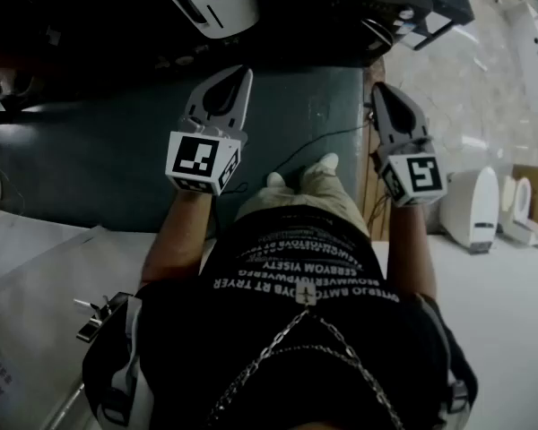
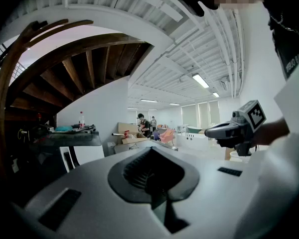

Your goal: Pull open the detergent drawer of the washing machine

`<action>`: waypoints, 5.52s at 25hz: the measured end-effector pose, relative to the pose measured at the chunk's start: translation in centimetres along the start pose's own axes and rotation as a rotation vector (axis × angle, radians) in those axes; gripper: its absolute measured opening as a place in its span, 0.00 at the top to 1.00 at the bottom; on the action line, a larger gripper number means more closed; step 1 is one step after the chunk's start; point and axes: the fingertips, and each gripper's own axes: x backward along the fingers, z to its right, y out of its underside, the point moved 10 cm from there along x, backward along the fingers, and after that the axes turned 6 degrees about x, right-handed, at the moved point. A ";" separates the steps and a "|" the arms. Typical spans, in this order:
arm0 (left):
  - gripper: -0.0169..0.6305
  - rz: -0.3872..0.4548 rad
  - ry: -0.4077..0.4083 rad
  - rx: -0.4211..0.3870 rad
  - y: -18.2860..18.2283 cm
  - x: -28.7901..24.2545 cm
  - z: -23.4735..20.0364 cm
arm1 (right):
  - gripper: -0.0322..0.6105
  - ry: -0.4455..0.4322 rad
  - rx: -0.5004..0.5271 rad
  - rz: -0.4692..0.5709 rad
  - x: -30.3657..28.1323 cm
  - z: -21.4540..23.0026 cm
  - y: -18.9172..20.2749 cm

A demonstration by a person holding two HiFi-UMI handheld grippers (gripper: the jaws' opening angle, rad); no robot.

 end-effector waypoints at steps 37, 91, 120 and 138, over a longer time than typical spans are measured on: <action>0.97 -0.055 -0.035 0.052 0.6 -7.6 -6.1 | 0.95 -0.074 -0.037 -0.037 -9.9 5.2 0.4; 0.97 -0.087 -0.136 0.076 -4.5 -25.4 -9.9 | 0.95 -0.224 -0.082 -0.026 -24.6 21.4 0.3; 0.97 -0.071 -0.002 0.046 -6.9 -31.7 -21.3 | 0.95 -0.092 -0.105 -0.051 -34.0 20.2 -2.0; 0.97 -0.100 0.104 0.057 -4.8 -34.7 -28.6 | 0.95 0.011 -0.098 -0.124 -39.1 18.1 -2.0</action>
